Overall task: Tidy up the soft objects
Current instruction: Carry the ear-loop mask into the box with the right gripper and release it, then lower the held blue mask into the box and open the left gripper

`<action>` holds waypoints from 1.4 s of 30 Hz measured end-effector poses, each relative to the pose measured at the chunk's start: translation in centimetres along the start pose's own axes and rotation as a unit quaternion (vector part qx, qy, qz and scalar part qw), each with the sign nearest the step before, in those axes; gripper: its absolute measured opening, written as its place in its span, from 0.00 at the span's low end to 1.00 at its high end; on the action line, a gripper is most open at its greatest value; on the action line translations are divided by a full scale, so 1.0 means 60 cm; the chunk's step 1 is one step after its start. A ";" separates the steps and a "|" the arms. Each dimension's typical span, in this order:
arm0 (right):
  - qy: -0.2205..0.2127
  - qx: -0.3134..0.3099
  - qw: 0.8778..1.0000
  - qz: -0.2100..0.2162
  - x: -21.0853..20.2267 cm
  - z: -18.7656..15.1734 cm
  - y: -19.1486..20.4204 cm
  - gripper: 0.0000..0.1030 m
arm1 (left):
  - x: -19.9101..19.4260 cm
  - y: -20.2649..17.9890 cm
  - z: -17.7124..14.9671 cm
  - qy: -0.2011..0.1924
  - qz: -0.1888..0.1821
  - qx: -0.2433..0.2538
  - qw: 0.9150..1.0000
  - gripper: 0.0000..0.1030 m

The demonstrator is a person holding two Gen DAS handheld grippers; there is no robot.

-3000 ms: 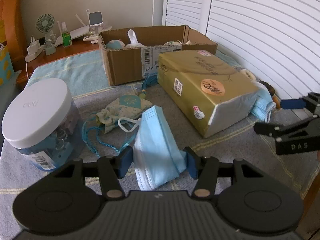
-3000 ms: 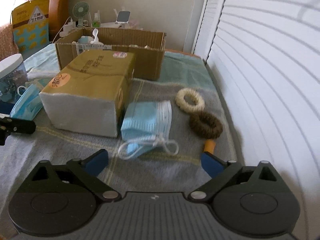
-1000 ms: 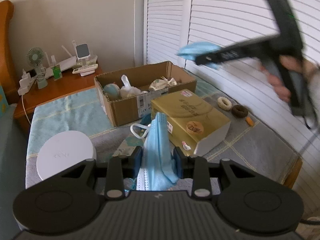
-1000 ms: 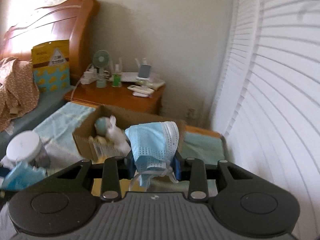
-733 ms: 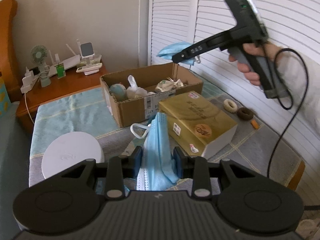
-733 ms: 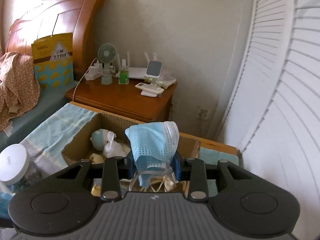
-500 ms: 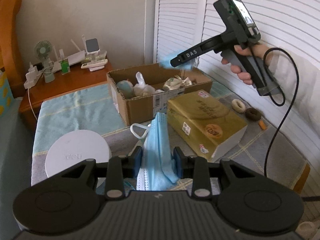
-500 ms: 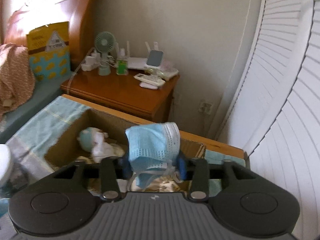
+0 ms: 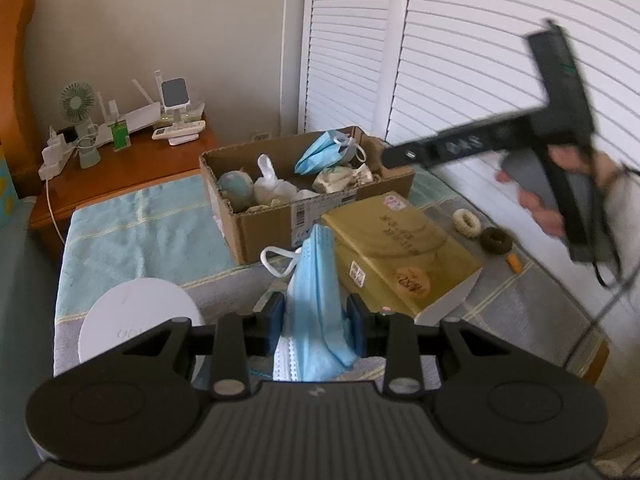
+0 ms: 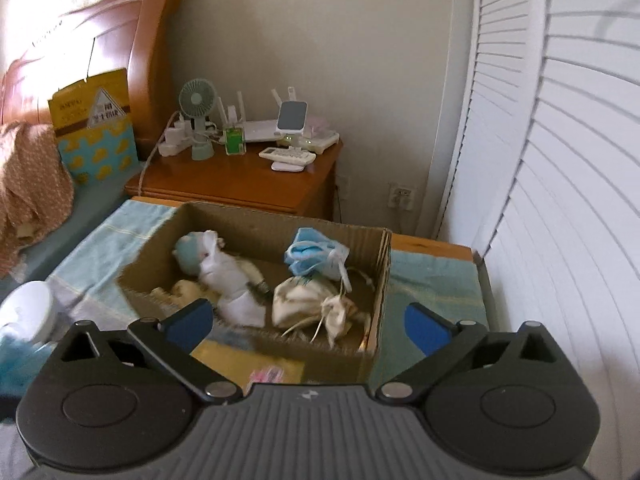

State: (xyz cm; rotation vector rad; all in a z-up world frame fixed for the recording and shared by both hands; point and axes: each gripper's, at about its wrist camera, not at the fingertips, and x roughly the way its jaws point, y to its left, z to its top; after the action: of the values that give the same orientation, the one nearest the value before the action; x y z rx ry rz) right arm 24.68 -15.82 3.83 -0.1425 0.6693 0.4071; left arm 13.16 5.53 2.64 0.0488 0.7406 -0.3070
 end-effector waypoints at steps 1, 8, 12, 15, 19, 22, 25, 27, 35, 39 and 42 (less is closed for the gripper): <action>-0.003 0.006 1.000 -0.002 -0.012 -0.005 0.002 1.00 | 0.001 -0.001 0.003 0.002 0.000 -0.001 1.000 0.32; -0.011 0.003 0.998 -0.062 -0.081 -0.063 0.033 1.00 | 0.010 -0.003 0.037 0.003 0.003 -0.007 1.000 0.32; -0.015 0.001 0.998 -0.062 -0.107 -0.093 0.045 1.00 | 0.024 0.000 0.075 0.000 0.010 -0.007 1.000 0.32; -0.018 0.005 0.998 -0.054 -0.122 -0.107 0.045 1.00 | 0.041 0.007 0.109 -0.001 0.017 -0.011 1.000 0.32; -0.020 0.004 0.998 -0.055 -0.129 -0.114 0.041 1.00 | 0.081 0.023 0.154 0.004 0.028 -0.029 0.999 0.32; -0.022 0.011 0.998 -0.052 -0.134 -0.119 0.036 1.00 | 0.118 0.038 0.180 0.008 0.040 -0.047 0.998 0.32; -0.025 0.016 0.998 -0.049 -0.137 -0.123 0.029 1.00 | 0.149 0.050 0.193 0.018 0.050 -0.061 0.997 0.32; -0.024 0.016 0.998 -0.048 -0.139 -0.126 0.027 1.00 | 0.165 0.053 0.196 0.024 0.058 -0.068 0.996 0.33; -0.023 0.013 0.999 -0.045 -0.143 -0.139 0.029 1.00 | 0.161 0.056 0.188 0.004 0.091 -0.081 0.993 0.77; -0.021 0.007 0.999 -0.049 -0.147 -0.143 0.035 1.00 | 0.135 0.048 0.182 -0.003 0.090 -0.075 0.993 0.80; -0.020 0.006 0.999 -0.050 -0.154 -0.147 0.038 1.00 | 0.109 0.034 0.172 -0.012 0.090 -0.064 0.994 0.85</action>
State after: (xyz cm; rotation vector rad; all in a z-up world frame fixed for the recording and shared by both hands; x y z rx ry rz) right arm 12.14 -18.97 2.79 -0.1562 0.6232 0.3091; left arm 25.09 4.24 5.72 -0.0103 0.7260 -0.0880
